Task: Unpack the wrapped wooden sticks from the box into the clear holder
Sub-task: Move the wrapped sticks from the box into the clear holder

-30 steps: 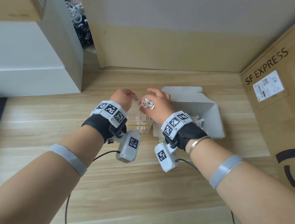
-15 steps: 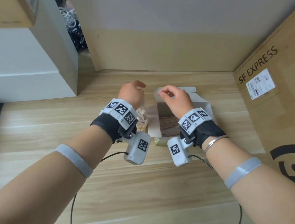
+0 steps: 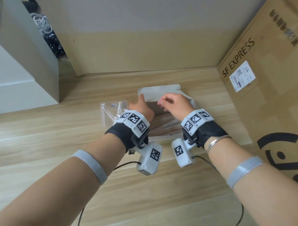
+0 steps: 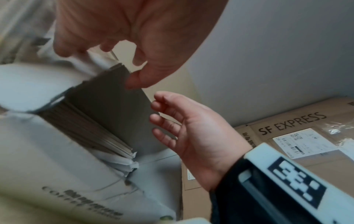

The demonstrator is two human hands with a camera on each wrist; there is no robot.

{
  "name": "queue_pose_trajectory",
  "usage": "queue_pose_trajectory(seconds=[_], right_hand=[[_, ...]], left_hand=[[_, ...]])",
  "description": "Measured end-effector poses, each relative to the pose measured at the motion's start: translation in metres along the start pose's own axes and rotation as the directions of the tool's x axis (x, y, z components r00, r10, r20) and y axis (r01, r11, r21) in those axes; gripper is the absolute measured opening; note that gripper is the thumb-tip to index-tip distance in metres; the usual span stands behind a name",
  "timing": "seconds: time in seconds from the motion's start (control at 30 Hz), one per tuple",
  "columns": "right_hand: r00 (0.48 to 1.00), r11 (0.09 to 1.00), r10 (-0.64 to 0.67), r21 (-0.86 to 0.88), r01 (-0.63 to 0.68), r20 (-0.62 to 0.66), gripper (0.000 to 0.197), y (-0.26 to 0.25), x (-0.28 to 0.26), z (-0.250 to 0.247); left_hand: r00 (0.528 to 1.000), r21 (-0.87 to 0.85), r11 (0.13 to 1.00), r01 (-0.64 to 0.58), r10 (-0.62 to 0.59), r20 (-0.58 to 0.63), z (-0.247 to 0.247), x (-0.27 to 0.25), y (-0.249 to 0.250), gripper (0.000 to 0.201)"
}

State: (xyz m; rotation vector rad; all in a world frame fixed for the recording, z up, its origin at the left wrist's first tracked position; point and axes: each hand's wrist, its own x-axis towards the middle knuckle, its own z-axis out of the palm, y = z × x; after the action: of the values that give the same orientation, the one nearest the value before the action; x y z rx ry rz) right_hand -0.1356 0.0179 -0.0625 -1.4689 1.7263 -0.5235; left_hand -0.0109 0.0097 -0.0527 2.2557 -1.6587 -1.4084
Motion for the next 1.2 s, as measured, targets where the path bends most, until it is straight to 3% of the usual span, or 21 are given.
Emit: queue_pose_trajectory(seconds=[0.13, 0.17, 0.2, 0.23, 0.27, 0.3, 0.33, 0.37, 0.47, 0.6, 0.77, 0.97, 1.1, 1.2], right_hand=[[0.998, 1.000, 0.018, 0.011, -0.019, 0.056, 0.020, 0.006, -0.002, -0.003], [0.997, 1.000, 0.026, 0.000, -0.026, 0.072, 0.020, 0.007, -0.003, -0.003], [0.996, 1.000, 0.030, -0.012, -0.029, 0.086, 0.021, 0.009, -0.003, -0.003], [0.994, 0.999, 0.033, -0.021, -0.031, 0.100, 0.022, 0.010, -0.003, -0.003], [0.993, 0.999, 0.034, -0.024, -0.031, 0.112, 0.023, 0.011, -0.003, -0.003], [0.992, 0.999, 0.032, -0.030, -0.029, 0.122, 0.024, 0.011, -0.004, -0.003], [0.991, 0.999, 0.029, -0.041, -0.024, 0.129, 0.024, 0.012, -0.003, -0.002], [0.990, 0.998, 0.032, -0.064, -0.023, 0.139, 0.025, 0.013, -0.003, 0.000], [0.983, 0.983, 0.073, -0.176, -0.043, 0.167, 0.026, 0.015, -0.001, 0.006], [0.972, 0.937, 0.133, -0.345, -0.060, 0.193, 0.044, 0.012, -0.002, 0.018], [0.970, 0.770, 0.165, -0.637, -0.014, 0.178, 0.055, 0.007, -0.009, 0.029], [0.942, 0.656, 0.264, -0.754, -0.018, 0.208, 0.034, 0.000, -0.010, 0.035], [0.915, 0.628, 0.339, -0.777, -0.048, 0.218, 0.036, -0.002, -0.008, 0.036], [0.922, 0.627, 0.327, -0.777, -0.049, 0.206, 0.040, -0.001, -0.006, 0.036]], left_hand=[[0.998, -0.082, 0.995, 0.063, -0.062, 0.016, 0.008, -0.002, -0.001, 0.064], [0.996, 0.105, 0.993, 0.051, -0.058, 0.072, 0.010, -0.005, -0.001, 0.055], [0.997, 0.476, 0.879, -0.003, -0.036, 0.074, 0.013, -0.009, 0.000, 0.049], [0.998, 0.591, 0.806, -0.038, 0.005, 0.058, 0.010, -0.015, 0.002, 0.048], [1.000, 0.473, 0.881, -0.010, -0.004, 0.029, 0.010, -0.017, 0.001, 0.050], [1.000, 0.154, 0.988, 0.029, -0.029, -0.002, 0.009, -0.014, 0.000, 0.053], [0.997, -0.189, 0.980, 0.070, -0.072, -0.003, 0.005, -0.010, -0.004, 0.059], [0.997, -0.336, 0.941, 0.048, -0.067, -0.046, 0.005, -0.006, -0.006, 0.067], [0.996, -0.335, 0.940, 0.067, -0.081, -0.028, 0.001, -0.004, -0.007, 0.073], [0.996, -0.342, 0.935, -0.092, 0.089, -0.025, 0.000, -0.002, -0.006, 0.064], [0.992, -0.256, 0.959, -0.124, 0.115, -0.051, 0.001, 0.000, -0.010, 0.068], [0.989, -0.235, 0.962, -0.141, 0.127, -0.073, 0.003, -0.003, -0.014, 0.066], [0.988, -0.243, 0.959, -0.150, 0.138, -0.064, 0.001, -0.007, -0.012, 0.065], [0.987, -0.256, 0.954, -0.156, 0.145, -0.062, 0.002, -0.009, -0.012, 0.066]])
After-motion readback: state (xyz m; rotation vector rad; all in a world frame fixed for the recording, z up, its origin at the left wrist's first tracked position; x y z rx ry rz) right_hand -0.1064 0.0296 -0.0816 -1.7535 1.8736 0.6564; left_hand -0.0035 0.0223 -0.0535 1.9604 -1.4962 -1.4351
